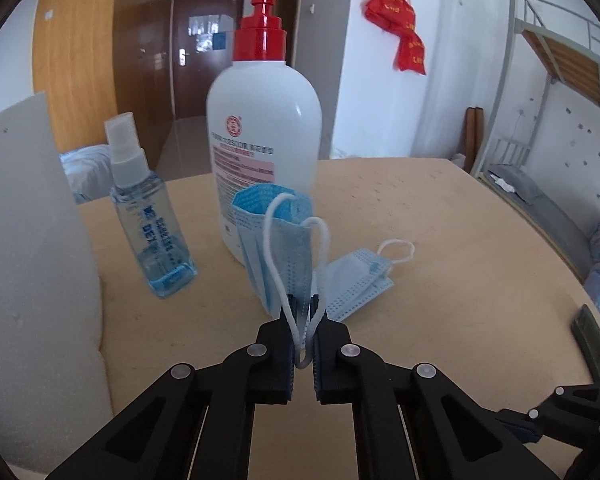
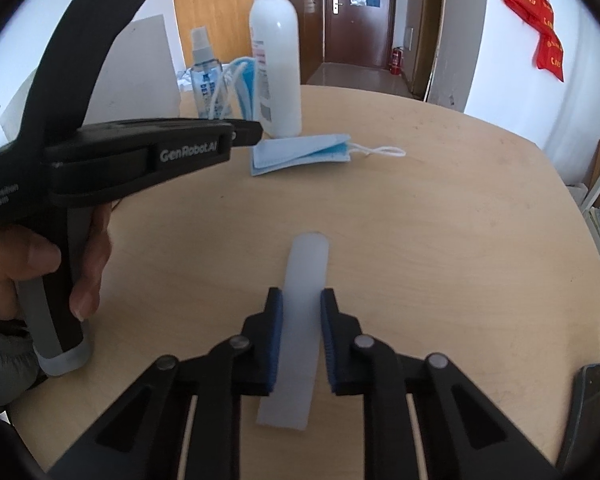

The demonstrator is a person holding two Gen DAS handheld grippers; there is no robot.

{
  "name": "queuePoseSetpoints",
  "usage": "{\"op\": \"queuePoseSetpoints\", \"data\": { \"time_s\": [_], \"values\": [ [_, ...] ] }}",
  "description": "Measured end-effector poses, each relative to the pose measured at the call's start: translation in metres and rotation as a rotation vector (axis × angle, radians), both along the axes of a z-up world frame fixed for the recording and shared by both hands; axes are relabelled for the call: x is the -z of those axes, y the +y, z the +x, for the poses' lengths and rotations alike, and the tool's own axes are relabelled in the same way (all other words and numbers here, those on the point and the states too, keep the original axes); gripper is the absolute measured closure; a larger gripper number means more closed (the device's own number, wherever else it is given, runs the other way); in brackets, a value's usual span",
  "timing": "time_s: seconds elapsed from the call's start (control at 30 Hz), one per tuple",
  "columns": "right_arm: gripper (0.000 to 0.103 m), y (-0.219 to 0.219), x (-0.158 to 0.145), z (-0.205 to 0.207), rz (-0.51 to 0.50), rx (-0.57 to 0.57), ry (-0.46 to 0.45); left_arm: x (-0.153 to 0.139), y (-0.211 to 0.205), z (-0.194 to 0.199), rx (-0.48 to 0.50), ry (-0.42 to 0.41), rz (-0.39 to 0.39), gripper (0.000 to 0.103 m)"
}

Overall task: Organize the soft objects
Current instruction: 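Close the left tool on the blue mask's ear loop while the right tool grasps the white strip, then lift the blue mask with the left tool while the right tool lifts the white strip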

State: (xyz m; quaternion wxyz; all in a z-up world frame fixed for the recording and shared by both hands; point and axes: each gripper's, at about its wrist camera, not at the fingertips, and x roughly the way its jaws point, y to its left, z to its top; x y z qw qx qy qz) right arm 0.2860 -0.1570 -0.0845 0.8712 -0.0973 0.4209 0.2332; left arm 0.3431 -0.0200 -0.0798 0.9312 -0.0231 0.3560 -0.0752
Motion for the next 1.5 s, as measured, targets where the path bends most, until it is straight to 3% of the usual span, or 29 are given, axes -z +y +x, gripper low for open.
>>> {"op": "queuePoseSetpoints", "data": {
  "time_s": [0.43, 0.6, 1.0, 1.03, 1.1, 1.13, 1.17, 1.23, 1.43, 1.5],
  "values": [
    [0.083, -0.011, -0.019, -0.002, 0.064, 0.039, -0.025, -0.035, -0.002, -0.027, 0.033, -0.125, 0.017, 0.099],
    [0.083, -0.016, -0.031, -0.008, 0.082, 0.054, -0.049, -0.028, -0.008, -0.026, 0.041, -0.103, 0.056, 0.1],
    [0.083, -0.021, -0.028, -0.009, 0.104, 0.049, -0.048, -0.009, -0.01, -0.003, 0.009, -0.025, 0.045, 0.095],
    [0.083, -0.023, -0.027, -0.008, 0.105, 0.049, -0.047, -0.009, -0.012, -0.003, 0.006, -0.028, 0.055, 0.09],
    [0.083, -0.024, -0.026, -0.007, 0.109, 0.045, -0.044, -0.009, -0.015, -0.003, 0.008, -0.029, 0.058, 0.068],
    [0.083, -0.024, -0.026, -0.007, 0.111, 0.044, -0.044, -0.01, -0.016, -0.004, 0.002, -0.045, 0.062, 0.048],
    [0.083, -0.025, -0.026, -0.007, 0.112, 0.041, -0.044, -0.012, -0.016, -0.005, -0.003, -0.06, 0.064, 0.035],
    [0.083, -0.026, -0.026, -0.006, 0.116, 0.04, -0.042, -0.015, -0.017, -0.006, -0.02, -0.09, 0.069, 0.032],
    [0.083, -0.031, -0.024, -0.002, 0.129, 0.042, -0.034, -0.009, -0.017, 0.013, -0.062, -0.061, 0.068, 0.033],
    [0.083, -0.033, -0.024, -0.002, 0.132, 0.044, -0.032, -0.008, -0.016, 0.019, -0.064, -0.06, 0.05, 0.039]
  ]
}}
